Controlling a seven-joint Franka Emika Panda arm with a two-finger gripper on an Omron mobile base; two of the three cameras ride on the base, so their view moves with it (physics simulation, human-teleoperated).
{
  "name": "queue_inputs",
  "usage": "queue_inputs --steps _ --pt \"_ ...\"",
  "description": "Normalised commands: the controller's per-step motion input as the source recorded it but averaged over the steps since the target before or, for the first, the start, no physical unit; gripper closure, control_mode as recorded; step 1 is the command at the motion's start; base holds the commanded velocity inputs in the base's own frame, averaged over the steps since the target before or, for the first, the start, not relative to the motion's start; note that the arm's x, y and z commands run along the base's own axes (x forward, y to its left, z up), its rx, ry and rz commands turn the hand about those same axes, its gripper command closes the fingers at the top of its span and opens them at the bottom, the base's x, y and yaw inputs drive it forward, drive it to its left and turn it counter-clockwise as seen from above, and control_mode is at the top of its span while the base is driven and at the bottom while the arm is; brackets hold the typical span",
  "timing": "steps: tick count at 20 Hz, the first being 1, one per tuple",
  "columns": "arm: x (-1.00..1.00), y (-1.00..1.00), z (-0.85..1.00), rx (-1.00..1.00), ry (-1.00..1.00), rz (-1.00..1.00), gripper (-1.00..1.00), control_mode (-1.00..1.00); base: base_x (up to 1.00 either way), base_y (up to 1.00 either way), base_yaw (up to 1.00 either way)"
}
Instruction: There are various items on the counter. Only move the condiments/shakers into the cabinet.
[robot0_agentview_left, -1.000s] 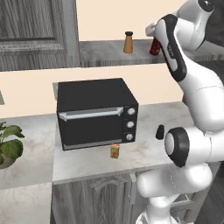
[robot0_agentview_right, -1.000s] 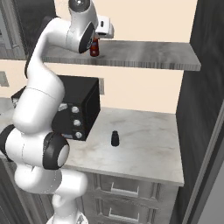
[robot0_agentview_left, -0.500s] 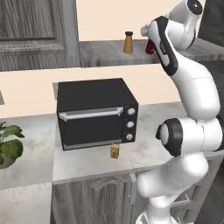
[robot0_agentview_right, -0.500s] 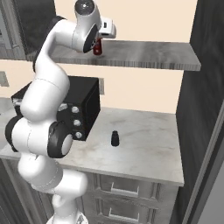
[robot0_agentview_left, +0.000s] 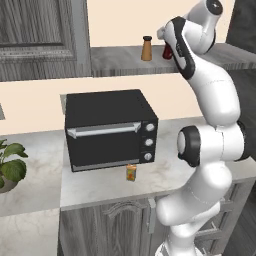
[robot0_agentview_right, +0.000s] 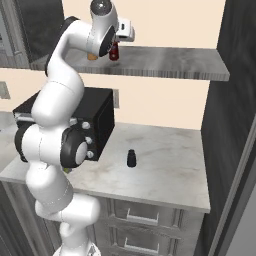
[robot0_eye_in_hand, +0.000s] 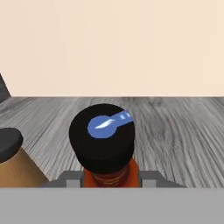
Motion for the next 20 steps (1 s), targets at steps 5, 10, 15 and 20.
queue_inputs --steps 5,10,15,20 --pt "0.11 0.0 -0.1 0.0 0.0 0.0 -1.0 -1.0 0.0 0.0 0.0" --pt "0.19 -0.01 -0.06 0.0 0.0 0.0 -1.0 -1.0 0.0 0.0 0.0" --pt "-0.19 -0.04 0.01 0.0 -0.04 0.0 -1.0 -1.0 0.0 0.0 0.0" --pt "-0.55 -0.02 0.1 0.0 -0.09 0.0 -1.0 -1.0 0.0 0.0 0.0"
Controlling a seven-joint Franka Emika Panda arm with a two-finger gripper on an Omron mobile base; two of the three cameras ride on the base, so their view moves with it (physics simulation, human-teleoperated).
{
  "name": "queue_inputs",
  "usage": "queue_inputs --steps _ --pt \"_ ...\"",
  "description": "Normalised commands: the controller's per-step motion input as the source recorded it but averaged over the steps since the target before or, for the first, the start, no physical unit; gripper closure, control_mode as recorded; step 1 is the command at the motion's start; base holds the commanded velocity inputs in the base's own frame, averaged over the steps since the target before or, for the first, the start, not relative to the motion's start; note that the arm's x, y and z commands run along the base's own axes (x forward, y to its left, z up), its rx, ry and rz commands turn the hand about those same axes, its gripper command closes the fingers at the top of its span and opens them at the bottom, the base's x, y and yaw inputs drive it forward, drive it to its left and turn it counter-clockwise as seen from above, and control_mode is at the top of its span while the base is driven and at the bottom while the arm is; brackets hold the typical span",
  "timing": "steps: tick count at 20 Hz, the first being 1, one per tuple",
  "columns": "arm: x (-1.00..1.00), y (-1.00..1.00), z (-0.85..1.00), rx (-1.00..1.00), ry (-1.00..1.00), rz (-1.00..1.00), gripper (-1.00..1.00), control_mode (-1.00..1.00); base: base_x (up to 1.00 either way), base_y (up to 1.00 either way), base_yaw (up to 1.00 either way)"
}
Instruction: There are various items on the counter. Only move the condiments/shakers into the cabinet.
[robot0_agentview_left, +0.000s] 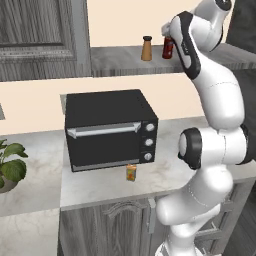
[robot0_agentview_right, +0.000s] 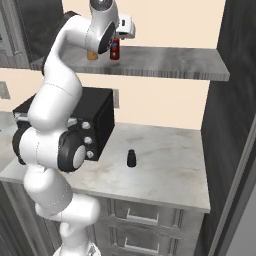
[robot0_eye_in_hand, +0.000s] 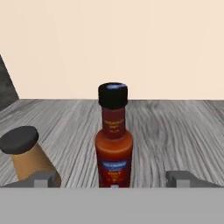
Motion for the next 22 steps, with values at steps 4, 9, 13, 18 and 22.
queue_inputs --steps 4,9,13,18,22 --pt "-0.99 -0.17 0.18 0.0 -0.1 0.0 -1.0 -1.0 0.0 0.0 0.0" --pt "-1.0 -0.02 -0.02 0.0 -0.01 0.0 -1.0 -1.0 0.0 0.0 0.0" --pt "-1.0 0.0 -0.24 0.0 0.0 0.0 -1.0 -1.0 0.0 0.0 0.0" --pt "-1.0 -0.01 -0.45 0.0 0.09 0.0 -1.0 -1.0 0.0 0.0 0.0" --pt "-1.0 -0.16 -0.81 -0.02 0.18 0.0 -1.0 -1.0 0.0 0.0 0.0"
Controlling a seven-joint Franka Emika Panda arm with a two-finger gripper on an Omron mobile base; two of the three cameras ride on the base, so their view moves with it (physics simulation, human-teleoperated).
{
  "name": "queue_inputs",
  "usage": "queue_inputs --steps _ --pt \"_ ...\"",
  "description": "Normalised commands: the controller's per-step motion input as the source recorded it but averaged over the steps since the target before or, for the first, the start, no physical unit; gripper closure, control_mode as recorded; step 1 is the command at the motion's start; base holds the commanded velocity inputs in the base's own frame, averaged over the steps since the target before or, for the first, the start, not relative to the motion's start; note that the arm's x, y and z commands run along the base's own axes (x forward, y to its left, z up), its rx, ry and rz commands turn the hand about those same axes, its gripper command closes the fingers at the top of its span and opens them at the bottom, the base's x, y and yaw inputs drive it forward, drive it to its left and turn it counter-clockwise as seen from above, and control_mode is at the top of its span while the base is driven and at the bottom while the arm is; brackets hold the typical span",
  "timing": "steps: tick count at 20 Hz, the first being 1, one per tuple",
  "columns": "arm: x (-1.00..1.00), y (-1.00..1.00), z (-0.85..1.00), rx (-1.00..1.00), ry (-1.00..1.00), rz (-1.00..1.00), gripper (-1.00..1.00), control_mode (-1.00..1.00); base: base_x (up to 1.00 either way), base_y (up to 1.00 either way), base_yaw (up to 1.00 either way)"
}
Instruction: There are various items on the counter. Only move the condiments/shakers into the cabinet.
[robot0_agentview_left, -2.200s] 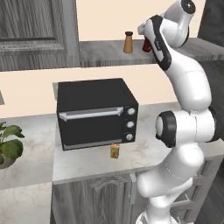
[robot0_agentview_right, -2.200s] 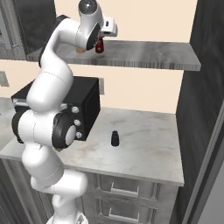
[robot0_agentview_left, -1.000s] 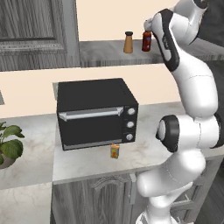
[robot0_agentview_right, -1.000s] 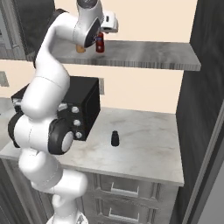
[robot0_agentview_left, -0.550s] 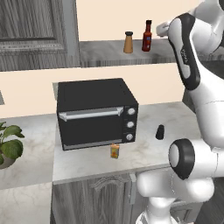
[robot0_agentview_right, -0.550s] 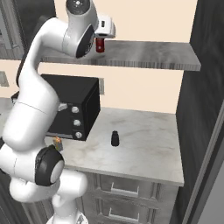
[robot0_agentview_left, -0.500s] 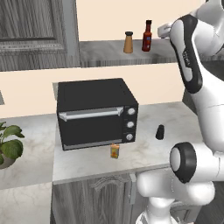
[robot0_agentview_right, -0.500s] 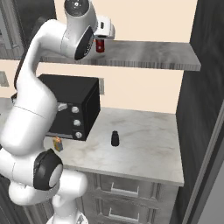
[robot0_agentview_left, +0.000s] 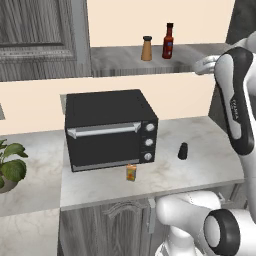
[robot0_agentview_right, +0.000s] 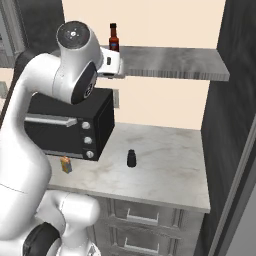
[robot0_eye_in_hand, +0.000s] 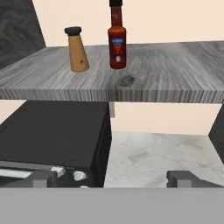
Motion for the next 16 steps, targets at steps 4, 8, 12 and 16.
queue_inputs --steps 4,8,12,16 --pt "-0.61 -0.2 -0.96 -0.03 0.22 -0.04 -1.0 -1.0 0.0 0.0 0.0" --pt "0.01 -0.07 -0.79 -0.02 0.19 -0.08 -1.0 -1.0 0.0 0.0 0.0" --pt "0.18 -0.01 -0.59 0.0 0.14 -0.07 -1.0 -1.0 0.0 0.0 0.0" --pt "0.02 -0.17 -0.54 0.0 0.03 -0.02 -1.0 -1.0 0.0 0.0 0.0"
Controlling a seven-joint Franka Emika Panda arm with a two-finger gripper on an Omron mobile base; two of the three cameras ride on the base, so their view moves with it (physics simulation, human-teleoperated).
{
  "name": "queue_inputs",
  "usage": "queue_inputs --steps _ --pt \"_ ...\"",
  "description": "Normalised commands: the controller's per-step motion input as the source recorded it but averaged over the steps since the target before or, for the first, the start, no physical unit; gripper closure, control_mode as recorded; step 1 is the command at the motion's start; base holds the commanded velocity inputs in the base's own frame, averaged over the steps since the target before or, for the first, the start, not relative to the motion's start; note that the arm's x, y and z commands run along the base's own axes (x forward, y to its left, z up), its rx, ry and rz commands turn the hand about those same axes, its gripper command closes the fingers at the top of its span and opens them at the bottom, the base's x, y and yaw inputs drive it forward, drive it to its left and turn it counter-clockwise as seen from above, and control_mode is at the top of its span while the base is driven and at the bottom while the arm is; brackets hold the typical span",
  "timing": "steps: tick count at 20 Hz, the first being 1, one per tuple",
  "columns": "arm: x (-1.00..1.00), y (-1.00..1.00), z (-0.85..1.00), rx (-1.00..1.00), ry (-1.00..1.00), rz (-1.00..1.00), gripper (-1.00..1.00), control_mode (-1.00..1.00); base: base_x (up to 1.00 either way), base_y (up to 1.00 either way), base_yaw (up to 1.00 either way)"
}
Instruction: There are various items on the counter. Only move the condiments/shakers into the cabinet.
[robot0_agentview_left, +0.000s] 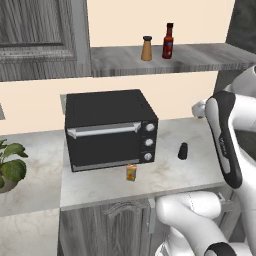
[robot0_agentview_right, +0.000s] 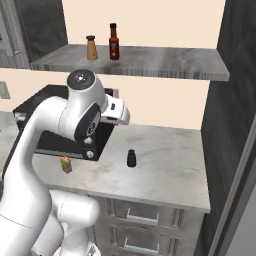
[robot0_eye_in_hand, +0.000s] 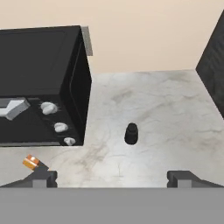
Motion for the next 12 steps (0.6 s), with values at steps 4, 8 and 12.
queue_inputs --steps 4,8,12 --pt "0.0 -0.18 -0.67 0.0 0.0 0.0 -1.0 -1.0 0.0 0.0 0.0" --pt "0.16 -0.11 -0.55 0.0 0.02 0.0 -1.0 -1.0 0.0 0.0 0.0" --pt "0.26 -0.14 -0.48 0.0 0.05 0.0 -1.0 -1.0 0.0 0.0 0.0"
